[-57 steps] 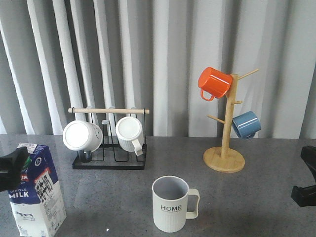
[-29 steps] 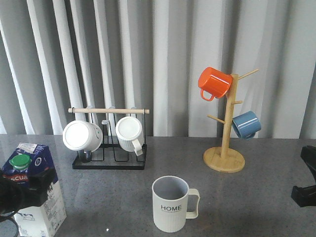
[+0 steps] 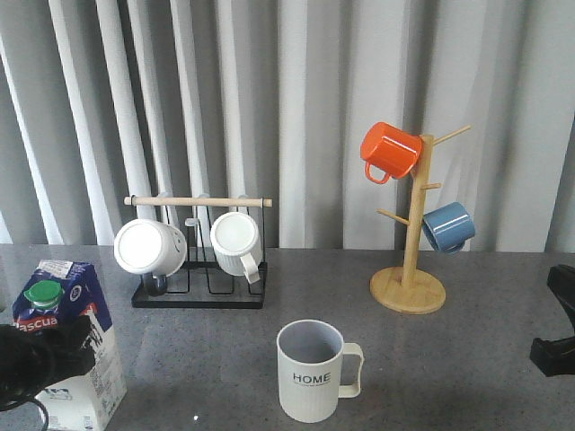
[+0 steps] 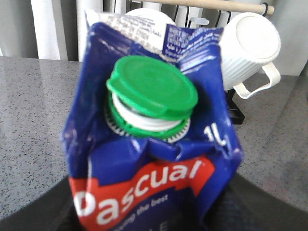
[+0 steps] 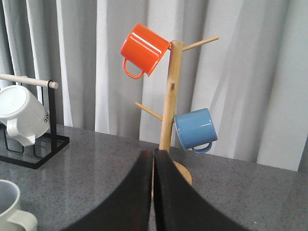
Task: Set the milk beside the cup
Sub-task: 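Grasp the Pascual milk carton with the left gripper and lift it, then carry the milk carton with the left gripper beside the HOME mug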
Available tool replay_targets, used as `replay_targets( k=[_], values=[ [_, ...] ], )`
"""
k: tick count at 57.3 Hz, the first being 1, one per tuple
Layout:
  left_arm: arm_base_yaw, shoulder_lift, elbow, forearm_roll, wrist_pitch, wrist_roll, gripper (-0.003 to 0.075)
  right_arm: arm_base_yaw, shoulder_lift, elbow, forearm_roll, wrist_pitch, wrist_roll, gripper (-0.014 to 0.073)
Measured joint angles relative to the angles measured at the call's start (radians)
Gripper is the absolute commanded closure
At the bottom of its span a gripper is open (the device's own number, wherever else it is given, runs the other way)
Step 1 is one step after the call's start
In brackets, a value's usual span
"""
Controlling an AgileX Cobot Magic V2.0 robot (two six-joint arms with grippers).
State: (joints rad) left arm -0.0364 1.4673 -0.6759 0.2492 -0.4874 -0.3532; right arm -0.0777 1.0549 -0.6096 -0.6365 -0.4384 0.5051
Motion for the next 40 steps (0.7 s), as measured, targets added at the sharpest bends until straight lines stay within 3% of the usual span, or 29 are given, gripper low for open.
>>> replay_targets(
  k=[15,40],
  values=[
    [0.0,0.003,0.0,-0.002,-0.009,0.0,0.0718,0.0,0.0,0.0,0.0,0.0,0.0,0.06],
    [-0.011,-0.134,0.0,-0.006,-0.018,-0.095,0.072,0.0,0.0,0.0,0.0,0.001,0.0,0.06]
  ],
)
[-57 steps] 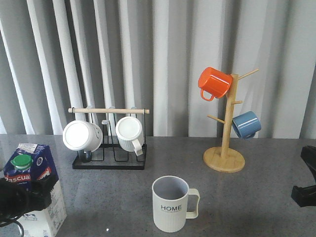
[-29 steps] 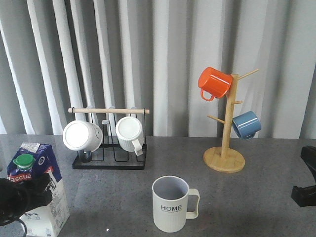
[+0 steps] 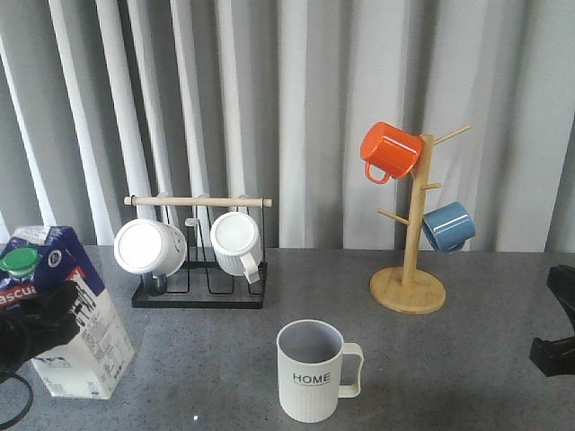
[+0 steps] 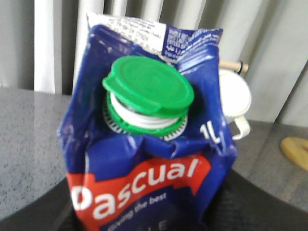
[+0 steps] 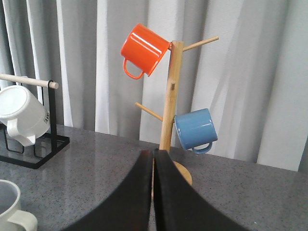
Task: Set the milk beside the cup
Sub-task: 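Carry the milk carton with the left gripper beside the HOME mug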
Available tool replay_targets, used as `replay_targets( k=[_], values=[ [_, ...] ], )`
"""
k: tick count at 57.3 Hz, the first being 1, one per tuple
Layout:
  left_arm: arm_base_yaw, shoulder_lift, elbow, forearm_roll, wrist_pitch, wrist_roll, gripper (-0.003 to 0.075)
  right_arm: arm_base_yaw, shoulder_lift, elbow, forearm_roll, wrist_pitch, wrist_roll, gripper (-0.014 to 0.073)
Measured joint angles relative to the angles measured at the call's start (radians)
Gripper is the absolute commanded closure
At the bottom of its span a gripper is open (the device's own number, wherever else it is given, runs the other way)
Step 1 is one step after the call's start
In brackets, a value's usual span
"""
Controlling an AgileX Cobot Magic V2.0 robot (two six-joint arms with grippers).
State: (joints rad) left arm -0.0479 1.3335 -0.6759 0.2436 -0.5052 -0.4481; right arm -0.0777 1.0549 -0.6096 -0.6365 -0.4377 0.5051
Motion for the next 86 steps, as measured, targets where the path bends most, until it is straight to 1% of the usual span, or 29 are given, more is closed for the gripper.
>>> replay_targets(
  k=[14,22,25,28,31,35,38,41,45,49,53,56,62,66,77,86],
  values=[
    [-0.081,-0.099,0.0,-0.001,-0.005,0.0,0.072,0.0,0.0,0.0,0.0,0.0,0.0,0.06],
    [-0.127,-0.102,0.0,-0.003,0.04,0.001,0.072,0.0,0.0,0.0,0.0,0.0,0.0,0.06],
    [-0.14,-0.102,0.0,-0.019,0.057,0.022,0.072,0.0,0.0,0.0,0.0,0.0,0.0,0.06],
    [-0.166,-0.102,0.0,-0.077,0.065,0.075,0.072,0.0,0.0,0.0,0.0,0.0,0.0,0.06],
    [-0.21,-0.101,0.0,-0.176,0.064,0.166,0.072,0.0,0.0,0.0,0.0,0.0,0.0,0.06],
    [-0.29,-0.094,-0.004,-0.359,0.047,0.332,0.072,0.0,0.0,0.0,0.0,0.0,0.0,0.06],
    [-0.348,-0.081,-0.016,-0.538,0.02,0.487,0.072,0.0,0.0,0.0,0.0,0.0,0.0,0.06],
    [-0.404,-0.058,-0.037,-0.752,-0.016,0.668,0.0719,0.0,0.0,0.0,0.0,0.0,0.0,0.06],
    [-0.479,-0.018,-0.078,-0.983,-0.076,0.867,0.072,0.0,0.0,0.0,0.0,0.0,0.0,0.06],
    [-0.54,0.028,-0.119,-1.126,-0.126,1.005,0.072,0.0,0.0,0.0,0.0,0.0,0.0,0.06],
    [-0.592,0.079,-0.171,-1.22,-0.159,1.102,0.072,0.0,0.0,0.0,0.0,0.0,0.0,0.06],
    [-0.623,0.118,-0.201,-1.274,-0.173,1.149,0.0718,0.0,0.0,0.0,0.0,0.0,0.0,0.06],
    [-0.667,0.192,-0.264,-1.349,-0.2,1.187,0.0717,0.0,0.0,0.0,0.0,0.0,0.0,0.06],
    [-0.687,0.234,-0.298,-1.373,-0.211,1.195,0.0717,0.0,0.0,0.0,0.0,0.0,0.0,0.06],
    [-0.718,0.323,-0.339,-1.388,-0.231,1.195,0.0717,0.0,0.0,0.0,0.0,0.0,0.0,0.06],
    [-0.725,0.366,-0.342,-1.39,-0.261,1.145,0.0717,0.0,0.0,0.0,0.0,0.0,0.0,0.06]
  ],
)
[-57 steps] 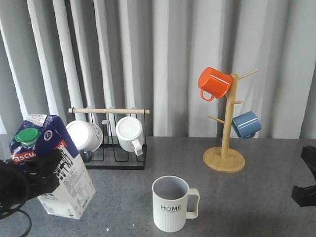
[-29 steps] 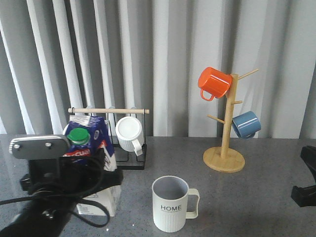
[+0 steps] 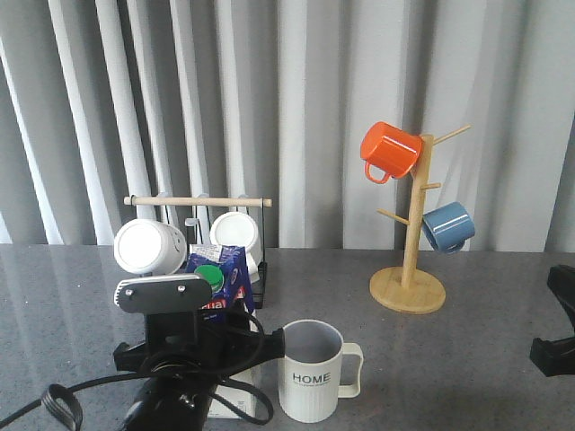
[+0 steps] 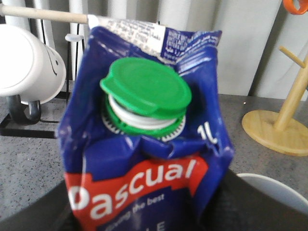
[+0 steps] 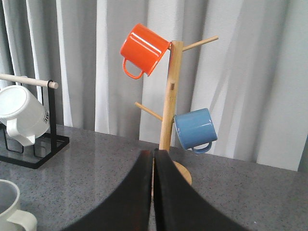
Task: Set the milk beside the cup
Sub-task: 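Carry the milk carton with the left gripper beside the HOME mug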
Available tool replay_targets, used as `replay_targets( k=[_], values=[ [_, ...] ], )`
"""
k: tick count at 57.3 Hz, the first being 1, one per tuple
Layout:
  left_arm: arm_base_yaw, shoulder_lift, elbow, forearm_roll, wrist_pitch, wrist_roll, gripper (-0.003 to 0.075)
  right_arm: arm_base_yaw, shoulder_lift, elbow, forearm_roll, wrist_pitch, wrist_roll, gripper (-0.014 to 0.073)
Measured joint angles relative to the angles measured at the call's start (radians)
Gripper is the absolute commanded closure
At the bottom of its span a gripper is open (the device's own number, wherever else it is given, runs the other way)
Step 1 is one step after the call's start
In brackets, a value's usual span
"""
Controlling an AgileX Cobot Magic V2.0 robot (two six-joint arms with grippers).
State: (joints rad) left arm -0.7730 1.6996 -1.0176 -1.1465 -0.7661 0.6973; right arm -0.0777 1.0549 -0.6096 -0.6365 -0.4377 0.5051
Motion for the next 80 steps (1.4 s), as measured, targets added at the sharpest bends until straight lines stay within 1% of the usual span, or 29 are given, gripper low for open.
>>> replay_targets(
  k=[7,23,69,75,80],
  values=[
    [0.0,0.033,0.0,-0.001,-0.033,-0.023,0.0717,0.0,0.0,0.0,0.0,0.0,0.0,0.06],
    [0.0,0.063,-0.002,0.009,-0.049,-0.029,0.0717,0.0,0.0,0.0,0.0,0.0,0.0,0.06],
    [0.0,0.063,-0.002,0.008,-0.05,-0.03,0.0715,0.0,0.0,0.001,0.0,-0.001,0.0,0.06],
    [0.0,0.063,-0.002,0.008,-0.05,-0.03,0.069,0.0,0.0,0.001,0.0,-0.001,0.0,0.06],
    [0.0,0.063,-0.002,0.008,-0.044,-0.03,0.0629,0.0,0.0,0.001,0.0,-0.001,0.0,0.06]
  ],
)
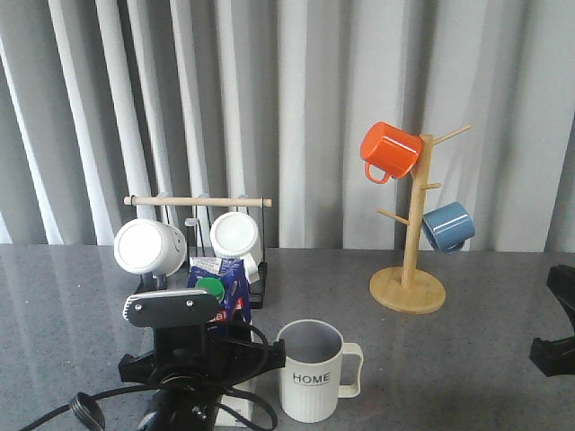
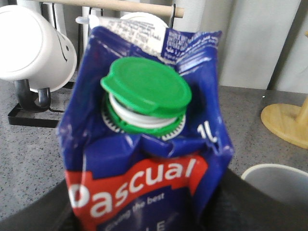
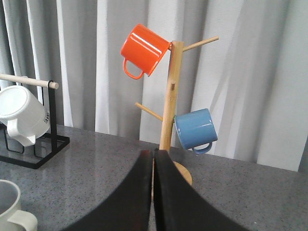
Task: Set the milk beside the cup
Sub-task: 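Carry the milk carton with the left gripper beside the HOME mug, then lower the carton onto the table, open the left gripper, withdraw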
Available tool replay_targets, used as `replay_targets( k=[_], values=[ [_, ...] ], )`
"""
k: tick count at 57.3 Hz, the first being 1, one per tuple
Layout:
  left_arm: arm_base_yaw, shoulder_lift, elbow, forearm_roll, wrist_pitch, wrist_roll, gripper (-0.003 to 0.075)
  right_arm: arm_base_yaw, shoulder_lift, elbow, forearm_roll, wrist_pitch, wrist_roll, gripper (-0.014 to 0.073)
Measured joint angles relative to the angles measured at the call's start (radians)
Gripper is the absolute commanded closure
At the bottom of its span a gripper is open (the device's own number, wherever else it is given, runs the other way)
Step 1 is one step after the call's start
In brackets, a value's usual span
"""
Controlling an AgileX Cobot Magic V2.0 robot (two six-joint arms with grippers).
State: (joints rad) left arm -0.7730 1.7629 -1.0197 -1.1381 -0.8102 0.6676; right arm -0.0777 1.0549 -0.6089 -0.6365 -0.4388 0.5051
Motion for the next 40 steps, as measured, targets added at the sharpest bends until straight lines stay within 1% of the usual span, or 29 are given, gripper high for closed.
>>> replay_targets(
  k=[5,9,10,13,16,19,20,32,40],
  values=[
    [0.0,-0.001,-0.001,0.004,0.011,0.001,0.051,0.0,0.0,0.0,0.0,0.0,0.0,0.06],
    [0.0,-0.001,-0.002,0.006,0.02,0.005,0.0385,0.0,0.0,0.0,0.0,0.0,0.0,0.06],
    [0.0,-0.001,-0.002,0.006,0.021,0.01,0.0339,0.0,0.0,0.0,0.0,0.0,0.0,0.06],
    [0.0,-0.002,-0.002,0.008,0.027,0.022,0.0241,0.0,0.0,0.0,0.0,0.0,0.0,0.06],
    [0.0,-0.002,-0.005,0.008,0.031,0.037,0.0105,0.0,0.0,0.0,0.0,0.0,0.0,0.06],
    [0.0,-0.002,-0.005,0.003,0.05,0.059,-0.001,0.0,0.0,0.0,0.0,0.0,0.0,0.06],
    [0.0,-0.002,-0.005,0.001,0.057,0.064,-0.0018,0.0,0.0,0.0,0.0,0.0,0.0,0.06],
    [-0.001,-0.012,-0.005,-0.007,0.107,0.121,-0.0002,0.0,0.0,0.0,0.0,0.001,0.0,0.06],
    [-0.001,-0.073,-0.005,-0.007,0.11,0.13,0.0009,0.0,0.0,0.0,0.0,0.001,0.0,0.06]
  ],
)
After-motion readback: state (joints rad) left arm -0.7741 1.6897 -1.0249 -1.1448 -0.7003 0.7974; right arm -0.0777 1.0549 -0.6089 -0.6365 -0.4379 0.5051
